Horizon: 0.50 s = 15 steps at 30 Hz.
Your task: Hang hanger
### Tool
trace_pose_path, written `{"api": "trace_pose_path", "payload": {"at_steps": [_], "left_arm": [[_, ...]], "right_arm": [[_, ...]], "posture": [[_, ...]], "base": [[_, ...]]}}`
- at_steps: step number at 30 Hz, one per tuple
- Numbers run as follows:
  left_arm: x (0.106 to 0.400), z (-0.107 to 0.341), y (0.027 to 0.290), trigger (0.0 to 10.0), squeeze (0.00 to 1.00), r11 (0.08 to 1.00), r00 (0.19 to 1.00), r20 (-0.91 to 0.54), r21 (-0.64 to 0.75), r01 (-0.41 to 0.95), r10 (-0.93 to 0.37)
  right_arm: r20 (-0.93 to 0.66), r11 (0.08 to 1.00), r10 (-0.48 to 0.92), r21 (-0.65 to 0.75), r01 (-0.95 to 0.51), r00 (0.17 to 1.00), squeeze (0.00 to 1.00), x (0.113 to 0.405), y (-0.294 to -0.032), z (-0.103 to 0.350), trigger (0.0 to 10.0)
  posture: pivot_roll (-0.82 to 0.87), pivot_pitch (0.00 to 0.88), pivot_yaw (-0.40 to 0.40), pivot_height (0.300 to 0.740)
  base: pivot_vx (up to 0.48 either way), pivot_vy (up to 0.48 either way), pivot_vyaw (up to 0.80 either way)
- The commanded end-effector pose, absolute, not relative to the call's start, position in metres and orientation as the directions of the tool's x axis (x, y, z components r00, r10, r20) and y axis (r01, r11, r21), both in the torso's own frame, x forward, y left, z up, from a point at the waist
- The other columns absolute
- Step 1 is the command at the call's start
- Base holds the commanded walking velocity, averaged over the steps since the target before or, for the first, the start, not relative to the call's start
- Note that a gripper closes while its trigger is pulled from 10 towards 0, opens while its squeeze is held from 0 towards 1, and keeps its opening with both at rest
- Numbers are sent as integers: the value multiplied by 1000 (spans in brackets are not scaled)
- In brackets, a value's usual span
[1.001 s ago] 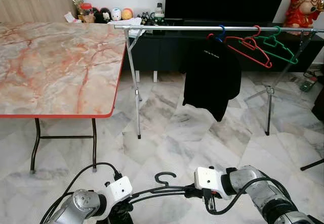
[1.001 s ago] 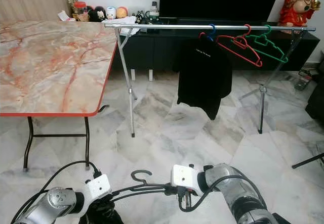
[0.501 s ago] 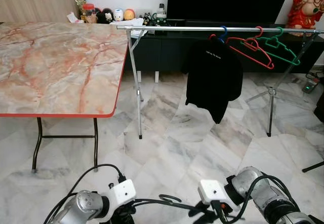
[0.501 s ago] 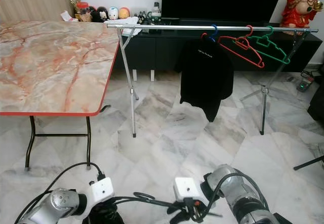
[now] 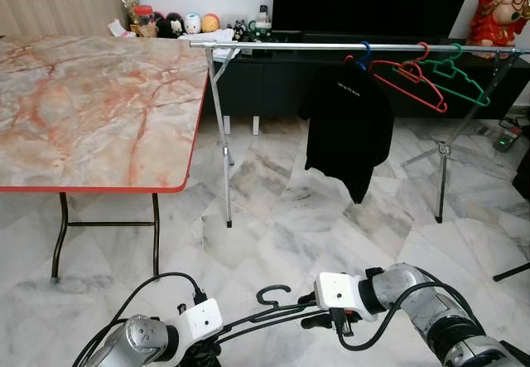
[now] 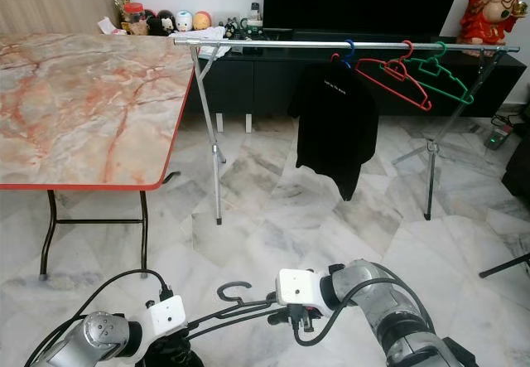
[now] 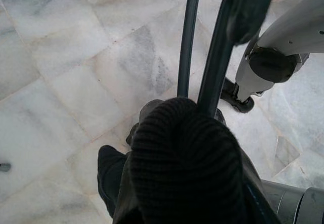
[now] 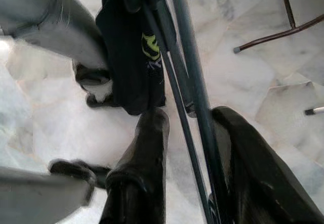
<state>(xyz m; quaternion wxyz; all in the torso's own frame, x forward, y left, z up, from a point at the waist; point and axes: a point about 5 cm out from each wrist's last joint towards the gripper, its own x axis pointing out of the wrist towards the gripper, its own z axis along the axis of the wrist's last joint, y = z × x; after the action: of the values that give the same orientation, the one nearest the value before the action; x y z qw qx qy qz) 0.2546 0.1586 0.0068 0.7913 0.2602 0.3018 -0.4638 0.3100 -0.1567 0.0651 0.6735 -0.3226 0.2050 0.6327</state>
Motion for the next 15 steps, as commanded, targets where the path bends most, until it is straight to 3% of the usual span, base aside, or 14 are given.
{"api": "trace_pose_path", "payload": {"at_steps": [1, 2, 4, 6, 10, 12, 13, 14, 15], "left_arm": [[253, 6, 164, 0, 0, 435, 388, -732, 138, 890, -560], [252, 5, 164, 0, 0, 432, 383, -736, 136, 892, -558], [252, 5, 164, 0, 0, 431, 382, -737, 136, 892, -558], [250, 3, 163, 0, 0, 424, 374, -744, 134, 896, -554], [249, 3, 162, 0, 0, 423, 371, -743, 130, 897, -558], [249, 3, 162, 0, 0, 423, 370, -744, 129, 897, -557], [249, 3, 163, 0, 0, 423, 367, -747, 127, 897, -554], [248, 2, 164, 0, 0, 421, 365, -750, 126, 898, -552], [248, 2, 164, 0, 0, 419, 362, -752, 126, 899, -551]], "right_arm": [[-659, 17, 747, -120, -993, 93, 0, 313, -160, 71, 10000], [-674, -22, 739, -64, -998, 27, 1000, 309, -164, 71, 10000], [-678, -33, 735, -51, -998, 10, 1000, 308, -165, 71, 10000], [-744, -60, 664, -149, -987, 72, 1000, 310, -170, 68, 10000], [-733, -41, 674, -157, -987, 88, 1000, 312, -170, 70, 10000], [-763, -71, 630, -245, -967, 147, 1000, 316, -171, 72, 10000], [-774, -93, 606, -299, -950, 184, 745, 319, -171, 74, 10000], [-763, -82, 607, -339, -937, 223, 0, 321, -170, 76, 10000], [-737, -56, 617, -393, -918, 278, 0, 325, -167, 79, 10000]], "posture": [[65, 82, -40, 740], [64, 81, -40, 740], [64, 81, -40, 740], [63, 82, -41, 740], [67, 83, -40, 740], [64, 84, -39, 740], [62, 83, -37, 740], [58, 83, -37, 740], [57, 83, -37, 740]], "base": [[0, 0, 0], [0, 0, 0], [0, 0, 0], [0, 0, 0], [0, 0, 0], [0, 0, 0], [0, 0, 0], [0, 0, 0], [0, 0, 0]]}}
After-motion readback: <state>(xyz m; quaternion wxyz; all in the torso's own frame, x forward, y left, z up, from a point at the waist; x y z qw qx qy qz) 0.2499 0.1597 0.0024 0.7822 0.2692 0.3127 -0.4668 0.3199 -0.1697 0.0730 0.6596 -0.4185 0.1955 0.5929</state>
